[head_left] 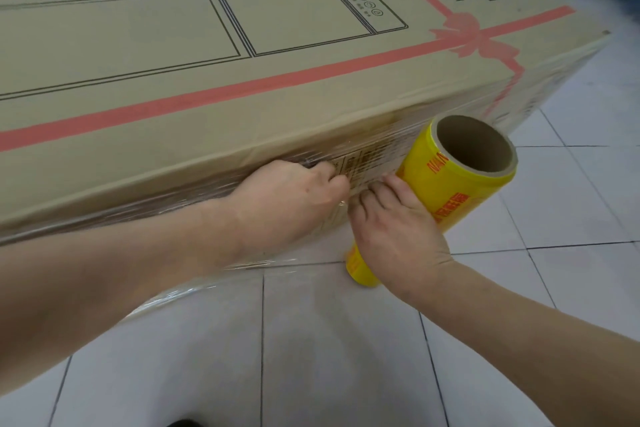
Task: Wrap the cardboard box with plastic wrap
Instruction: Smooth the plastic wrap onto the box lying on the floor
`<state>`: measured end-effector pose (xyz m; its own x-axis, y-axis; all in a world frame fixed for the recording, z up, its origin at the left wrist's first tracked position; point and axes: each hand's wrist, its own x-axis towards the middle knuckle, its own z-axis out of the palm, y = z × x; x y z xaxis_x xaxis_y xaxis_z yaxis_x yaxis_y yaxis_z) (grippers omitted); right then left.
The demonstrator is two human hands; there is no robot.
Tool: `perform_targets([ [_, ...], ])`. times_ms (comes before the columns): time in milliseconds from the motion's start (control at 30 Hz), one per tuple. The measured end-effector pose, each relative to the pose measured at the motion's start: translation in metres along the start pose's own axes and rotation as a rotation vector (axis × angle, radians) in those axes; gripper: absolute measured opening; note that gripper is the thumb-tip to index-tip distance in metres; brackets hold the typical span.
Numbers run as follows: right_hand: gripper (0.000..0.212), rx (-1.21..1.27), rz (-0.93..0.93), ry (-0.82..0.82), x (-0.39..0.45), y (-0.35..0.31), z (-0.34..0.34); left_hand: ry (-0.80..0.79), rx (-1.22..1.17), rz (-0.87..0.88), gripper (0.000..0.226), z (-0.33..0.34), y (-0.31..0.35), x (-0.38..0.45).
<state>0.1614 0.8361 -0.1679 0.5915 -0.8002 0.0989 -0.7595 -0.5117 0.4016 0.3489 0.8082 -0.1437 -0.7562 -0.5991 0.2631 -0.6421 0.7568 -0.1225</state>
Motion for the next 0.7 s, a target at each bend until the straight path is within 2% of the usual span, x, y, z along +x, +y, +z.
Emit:
perform_targets([
  [67, 0.049, 0.054, 0.009, 0.027, -0.003, -0.002, -0.001, -0.003, -0.022, 0.042, 0.023, 0.004, -0.007, -0.004],
  [167, 0.048, 0.152, 0.004, 0.203, -0.010, 0.001, -0.004, 0.038, -0.089, 0.113, 0.014, 0.004, -0.012, -0.010],
  [267, 0.036, 0.261, -0.112, 0.380, -0.021, 0.004, -0.006, 0.094, -0.104, 0.208, 0.010, -0.002, -0.014, -0.012],
  [333, 0.027, 0.299, -0.194, 0.417, -0.029, 0.004, -0.005, 0.095, -0.025, 0.279, 0.014, -0.001, -0.018, -0.013],
  [433, 0.033, 0.283, -0.195, 0.259, -0.038, 0.000, 0.003, -0.013, 0.023, 0.365, 0.004, 0.007, -0.022, -0.015],
  [500, 0.045, 0.287, -0.114, 0.114, -0.039, -0.005, 0.010, -0.079, 0.023, 0.405, 0.010, 0.013, -0.023, -0.014],
  [567, 0.062, 0.315, 0.020, 0.019, -0.036, -0.009, 0.011, -0.087, 0.051, 0.309, 0.022, 0.014, -0.020, -0.012],
  [633, 0.084, 0.443, 0.171, 0.009, -0.031, -0.016, 0.009, -0.043, 0.091, 0.222, 0.033, 0.015, -0.019, -0.010],
  [700, 0.094, 0.571, 0.271, -0.012, -0.023, -0.024, 0.003, -0.049, 0.098, 0.195, 0.039, 0.017, -0.019, -0.009],
])
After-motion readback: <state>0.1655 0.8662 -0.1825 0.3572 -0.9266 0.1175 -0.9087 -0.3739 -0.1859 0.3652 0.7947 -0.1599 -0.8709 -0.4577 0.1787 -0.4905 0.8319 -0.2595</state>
